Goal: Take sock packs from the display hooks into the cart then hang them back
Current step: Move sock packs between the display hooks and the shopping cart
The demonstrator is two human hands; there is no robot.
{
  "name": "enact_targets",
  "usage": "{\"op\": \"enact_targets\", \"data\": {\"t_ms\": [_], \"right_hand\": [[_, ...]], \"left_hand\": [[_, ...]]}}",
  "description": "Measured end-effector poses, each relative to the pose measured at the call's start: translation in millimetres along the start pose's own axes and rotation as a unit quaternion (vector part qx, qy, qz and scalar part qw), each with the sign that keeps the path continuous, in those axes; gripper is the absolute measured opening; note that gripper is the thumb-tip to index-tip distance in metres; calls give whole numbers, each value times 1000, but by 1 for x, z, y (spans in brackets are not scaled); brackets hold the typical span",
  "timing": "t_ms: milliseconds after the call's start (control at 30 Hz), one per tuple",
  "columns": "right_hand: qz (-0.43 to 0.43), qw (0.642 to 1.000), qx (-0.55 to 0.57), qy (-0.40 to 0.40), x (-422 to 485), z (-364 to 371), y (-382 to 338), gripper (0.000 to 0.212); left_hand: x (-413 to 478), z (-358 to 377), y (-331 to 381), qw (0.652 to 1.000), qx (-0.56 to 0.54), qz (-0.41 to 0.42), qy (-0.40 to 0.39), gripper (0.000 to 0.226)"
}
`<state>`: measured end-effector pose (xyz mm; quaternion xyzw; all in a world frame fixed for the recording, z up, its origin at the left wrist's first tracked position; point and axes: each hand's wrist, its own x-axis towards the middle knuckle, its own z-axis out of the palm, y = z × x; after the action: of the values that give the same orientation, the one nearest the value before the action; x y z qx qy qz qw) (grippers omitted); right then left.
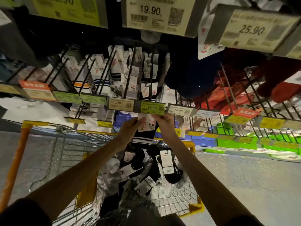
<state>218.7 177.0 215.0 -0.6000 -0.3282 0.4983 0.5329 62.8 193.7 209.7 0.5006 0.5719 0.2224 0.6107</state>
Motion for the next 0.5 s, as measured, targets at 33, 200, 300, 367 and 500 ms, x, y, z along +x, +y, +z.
{"op": "enact_targets", "data": {"t_ms": [33,200,300,367,500], "right_hand": [[2,1000,5,4,1,1,-1,22],[37,999,9,20,8,4,3,21],[60,998,1,30,13,5,2,26],[64,997,-11,33,16,5,4,24],[58,997,-15,42,15,11,4,25]], "left_hand": [[1,1,2,1000,3,2,5,29],[8,9,8,999,-4,16,38,30],[13,12,9,998,-17,8,52,34],[16,11,8,998,-20,11,59,33],[17,9,7,997,-24,29,73,31]]}}
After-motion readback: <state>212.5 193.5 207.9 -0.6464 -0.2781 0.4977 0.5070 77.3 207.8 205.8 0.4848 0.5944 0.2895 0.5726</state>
